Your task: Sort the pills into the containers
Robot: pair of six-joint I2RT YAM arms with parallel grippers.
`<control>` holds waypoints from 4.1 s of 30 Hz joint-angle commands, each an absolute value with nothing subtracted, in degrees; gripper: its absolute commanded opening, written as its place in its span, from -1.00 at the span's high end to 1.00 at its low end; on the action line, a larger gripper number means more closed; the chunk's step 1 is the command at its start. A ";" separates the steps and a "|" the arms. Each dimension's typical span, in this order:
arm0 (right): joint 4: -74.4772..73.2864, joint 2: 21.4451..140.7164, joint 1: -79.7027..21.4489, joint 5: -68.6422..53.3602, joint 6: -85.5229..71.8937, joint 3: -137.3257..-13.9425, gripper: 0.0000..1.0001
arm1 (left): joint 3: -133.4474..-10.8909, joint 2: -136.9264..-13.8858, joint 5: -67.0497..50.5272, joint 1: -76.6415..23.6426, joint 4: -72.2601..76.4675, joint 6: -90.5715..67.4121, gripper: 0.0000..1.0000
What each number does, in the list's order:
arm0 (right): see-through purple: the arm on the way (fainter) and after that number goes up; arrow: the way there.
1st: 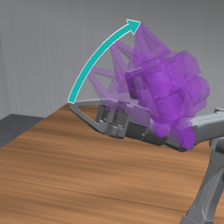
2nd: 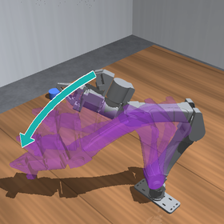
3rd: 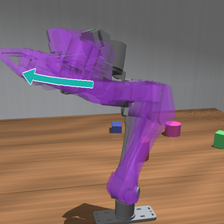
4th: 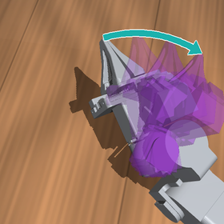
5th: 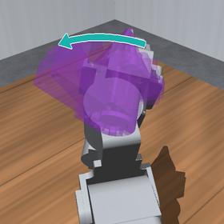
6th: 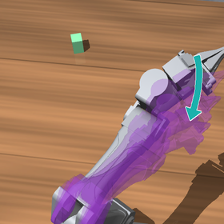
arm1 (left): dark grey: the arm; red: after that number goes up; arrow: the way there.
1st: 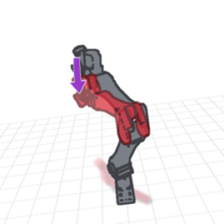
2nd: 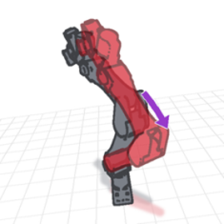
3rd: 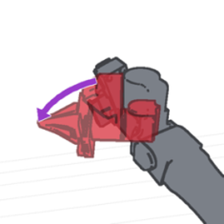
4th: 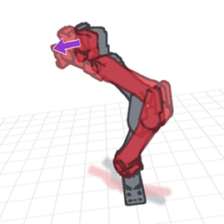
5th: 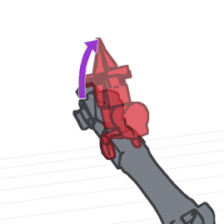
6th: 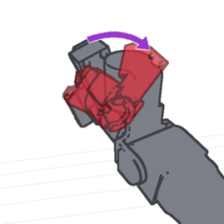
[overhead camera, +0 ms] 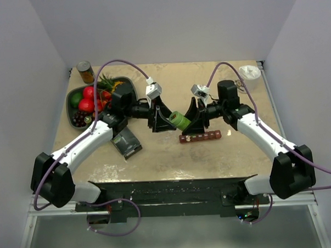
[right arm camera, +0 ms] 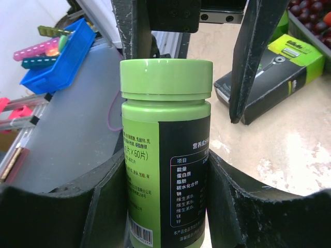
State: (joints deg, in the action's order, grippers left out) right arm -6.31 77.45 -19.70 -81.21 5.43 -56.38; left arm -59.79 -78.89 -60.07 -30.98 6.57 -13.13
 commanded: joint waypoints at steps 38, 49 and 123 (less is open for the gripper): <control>-21.18 64.16 -21.18 -41.22 42.89 -55.90 1.00 | -54.57 -68.37 -29.36 -31.64 8.71 -53.88 -0.99; -21.97 63.90 -21.36 -43.42 43.77 -54.93 1.00 | -57.92 -72.77 -24.61 -34.54 6.24 -54.49 -0.99; -19.50 76.73 -21.18 -79.64 24.16 -58.80 1.00 | -63.72 -82.88 -49.04 -36.92 2.98 -4.99 0.33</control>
